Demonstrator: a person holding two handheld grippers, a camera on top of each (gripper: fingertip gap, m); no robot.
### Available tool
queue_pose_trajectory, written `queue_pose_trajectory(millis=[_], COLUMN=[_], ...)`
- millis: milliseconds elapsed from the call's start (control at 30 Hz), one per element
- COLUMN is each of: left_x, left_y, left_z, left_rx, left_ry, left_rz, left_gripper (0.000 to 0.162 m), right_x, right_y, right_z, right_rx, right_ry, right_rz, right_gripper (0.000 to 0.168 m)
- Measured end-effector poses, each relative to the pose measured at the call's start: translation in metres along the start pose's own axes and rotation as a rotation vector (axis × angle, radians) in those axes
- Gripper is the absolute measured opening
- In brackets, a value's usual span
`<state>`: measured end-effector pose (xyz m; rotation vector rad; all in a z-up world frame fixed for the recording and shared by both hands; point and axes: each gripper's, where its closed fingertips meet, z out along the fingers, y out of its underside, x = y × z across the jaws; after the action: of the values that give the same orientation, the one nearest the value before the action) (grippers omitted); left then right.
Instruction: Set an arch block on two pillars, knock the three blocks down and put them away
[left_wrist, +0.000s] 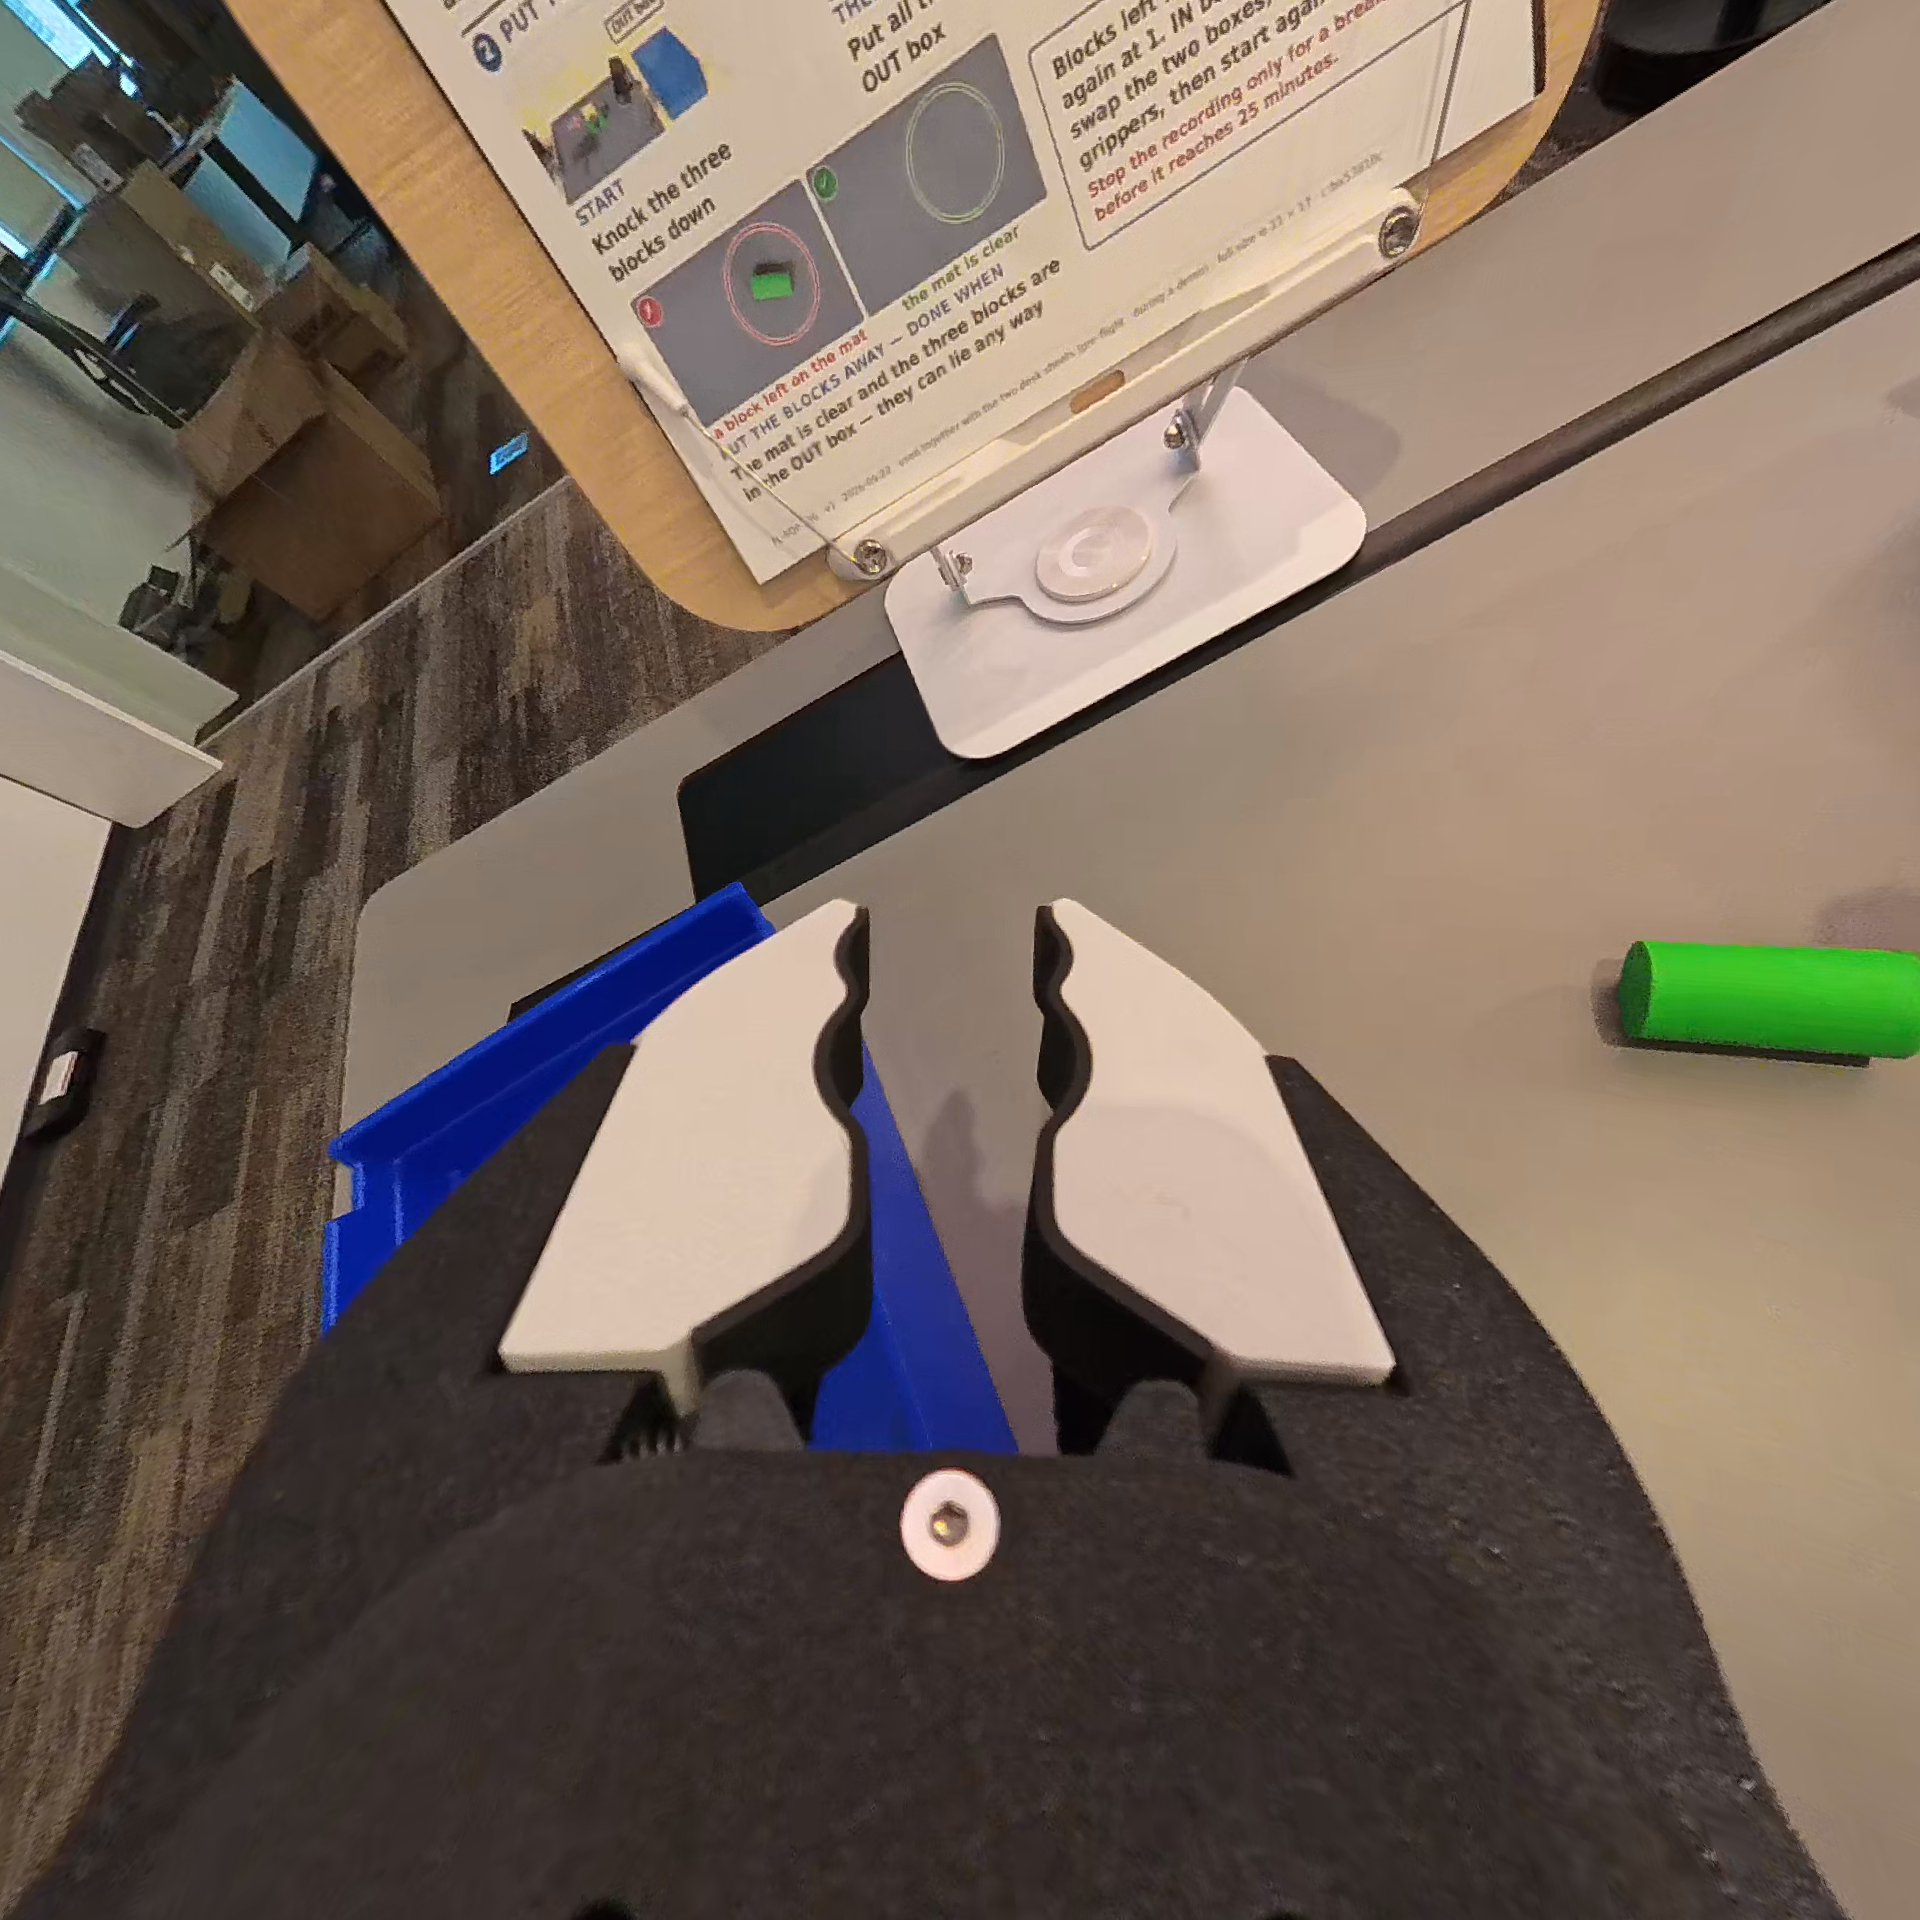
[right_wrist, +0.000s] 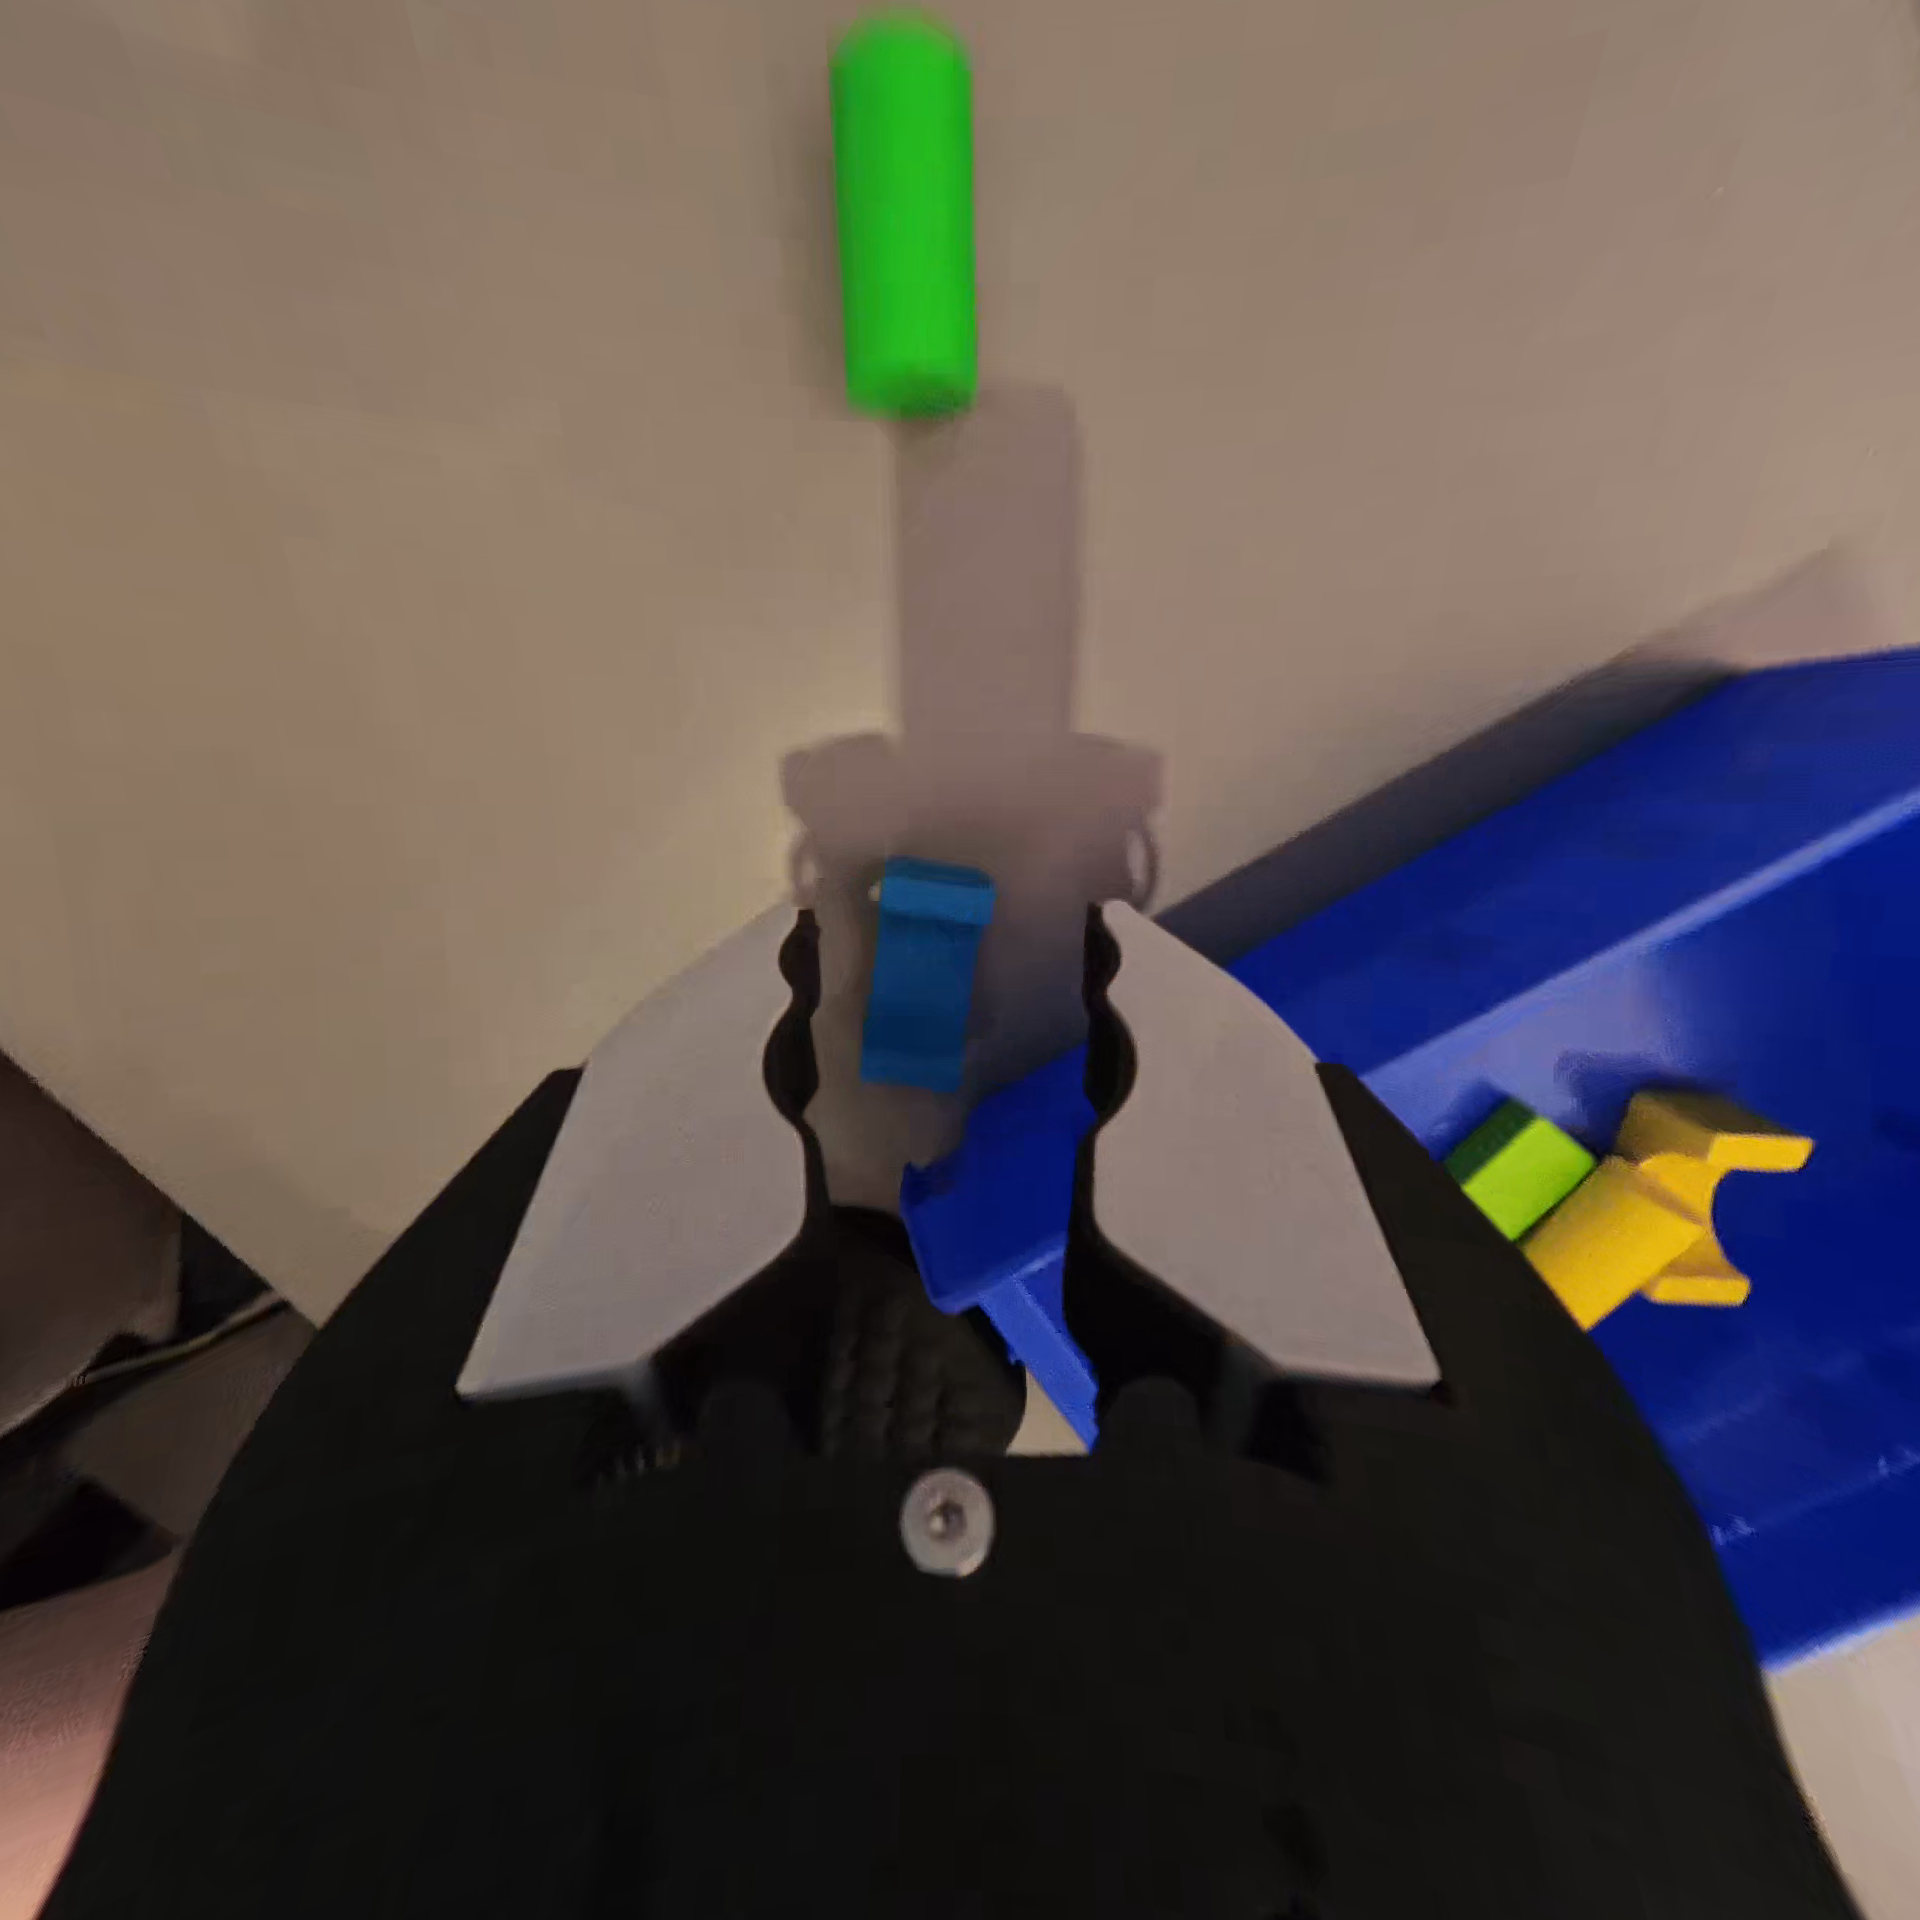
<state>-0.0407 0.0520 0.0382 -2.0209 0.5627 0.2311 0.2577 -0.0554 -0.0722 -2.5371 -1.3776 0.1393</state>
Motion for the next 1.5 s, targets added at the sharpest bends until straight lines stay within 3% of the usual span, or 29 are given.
queue_pose_trajectory(millis=[133,367,467,567,600,700,800,967,1067,1267,1500], left_x=[0.001,0.004,0.002,0.002,0.002,0.002,0.002,0.004,0.006,0.011,0.015], left_y=[0.001,0.000,0.001,0.001,0.001,0.002,0.001,0.000,0.001,0.003,0.005], left_z=[-0.003,-0.007,-0.009,-0.009,-0.009,-0.009,-0.010,-0.011,-0.010,-0.008,-0.006], left_rx=[-0.009,-0.010,-0.012,-0.012,-0.013,-0.016,-0.015,-0.011,-0.017,-0.029,-0.043], left_ry=[0.025,0.054,0.058,0.062,0.063,0.064,0.065,0.076,0.079,0.085,0.089], left_rz=[-0.006,-0.009,-0.015,-0.018,-0.018,-0.019,-0.019,-0.018,-0.014,-0.004,0.007], left_gripper=[0.033,0.034,0.035,0.035,0.035,0.035,0.035,0.035,0.035,0.035,0.035], right_x=[0.000,-0.015,-0.010,-0.010,-0.011,-0.012,0.005,0.067,0.109,0.145,0.152], right_y=[0.008,-0.092,-0.107,-0.100,-0.099,-0.100,-0.098,-0.049,0.011,0.090,0.136], right_z=[0.046,0.080,0.090,0.105,0.107,0.091,0.040,-0.069,-0.091,-0.046,0.014], right_rx=[-0.175,0.179,0.229,0.169,0.173,0.204,0.291,0.488,0.450,0.282,0.030], right_ry=[-0.002,0.013,0.075,0.050,0.038,0.002,0.053,0.219,0.311,0.183,0.091], right_rz=[0.037,-0.027,-0.056,-0.054,-0.067,-0.048,-0.022,0.166,0.317,0.486,0.500], right_gripper=[0.051,0.050,0.050,0.044,0.033,0.033,0.032,0.032,0.032,0.033,0.033])
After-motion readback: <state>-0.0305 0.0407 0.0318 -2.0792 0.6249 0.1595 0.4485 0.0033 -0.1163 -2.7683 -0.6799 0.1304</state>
